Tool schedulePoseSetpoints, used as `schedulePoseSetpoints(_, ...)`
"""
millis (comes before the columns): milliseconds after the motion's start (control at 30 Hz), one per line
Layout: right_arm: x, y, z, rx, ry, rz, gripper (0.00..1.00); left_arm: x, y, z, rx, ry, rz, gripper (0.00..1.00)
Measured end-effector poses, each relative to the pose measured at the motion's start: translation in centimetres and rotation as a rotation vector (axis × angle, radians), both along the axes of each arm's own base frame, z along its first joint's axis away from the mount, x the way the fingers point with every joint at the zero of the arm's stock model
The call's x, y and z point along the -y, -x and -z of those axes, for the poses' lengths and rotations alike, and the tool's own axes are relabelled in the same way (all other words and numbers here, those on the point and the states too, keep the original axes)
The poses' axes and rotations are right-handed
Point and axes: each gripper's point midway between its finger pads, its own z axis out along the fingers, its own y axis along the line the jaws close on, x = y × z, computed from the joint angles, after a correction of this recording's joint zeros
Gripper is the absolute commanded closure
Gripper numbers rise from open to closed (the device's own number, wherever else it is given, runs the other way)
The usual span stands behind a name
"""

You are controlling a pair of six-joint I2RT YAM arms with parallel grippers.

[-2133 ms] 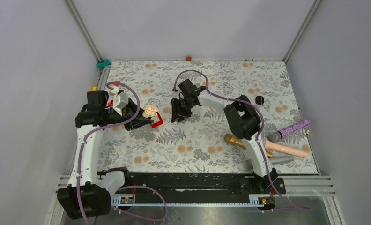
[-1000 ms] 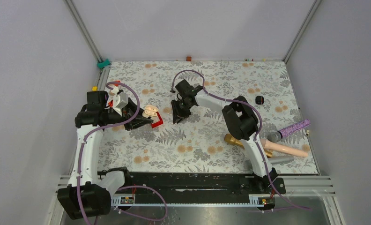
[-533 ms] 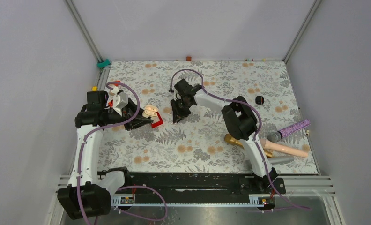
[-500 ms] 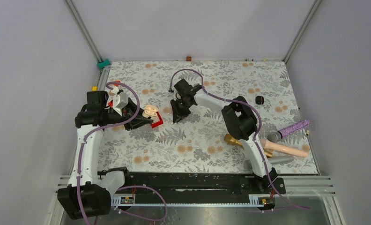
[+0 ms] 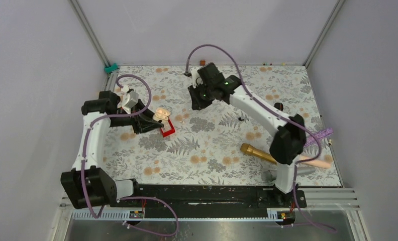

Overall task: Insert the wireless bluetooth earbuds into the charging case
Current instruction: Pick up the earbud from the center of the board.

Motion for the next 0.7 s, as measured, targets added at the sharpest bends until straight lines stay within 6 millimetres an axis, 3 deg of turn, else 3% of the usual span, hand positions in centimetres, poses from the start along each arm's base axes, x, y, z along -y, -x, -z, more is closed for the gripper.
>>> schedulePoseSetpoints(133, 2.3, 0.4, -7.8, 0.197, -0.044, -0.005, 0.82, -0.2, -1.1, 0.0, -0.027, 0.004, 0.008, 1.0)
schedulePoseSetpoints(267, 5.5, 1.8, -12.4, 0.343, -0.046, 0.005, 0.83, 0.3, -0.8, 0.2, -0.054, 0.008, 0.03, 1.0)
schedulePoseSetpoints(367, 7.2, 2.7, -13.7, 0.402, -0.033, 0.002, 0.82, 1.3, -0.2, -0.3, -0.057, 0.002, 0.081, 1.0)
schedulePoseSetpoints(567, 9.4, 4.7, -14.3, 0.456, -0.016, -0.039, 0.82, 3.8, 0.9, -0.8, -0.065, -0.028, 0.211, 1.0)
schedulePoseSetpoints(667, 10.0, 5.5, -14.5, 0.47, -0.021, -0.049, 0.82, 5.0, 1.4, -0.3, -0.101, -0.049, 0.271, 1.0)
schedulePoseSetpoints(700, 10.4, 6.3, -14.6, 0.473, -0.028, -0.061, 0.82, 5.9, 1.6, 0.8, -0.153, -0.077, 0.32, 1.0)
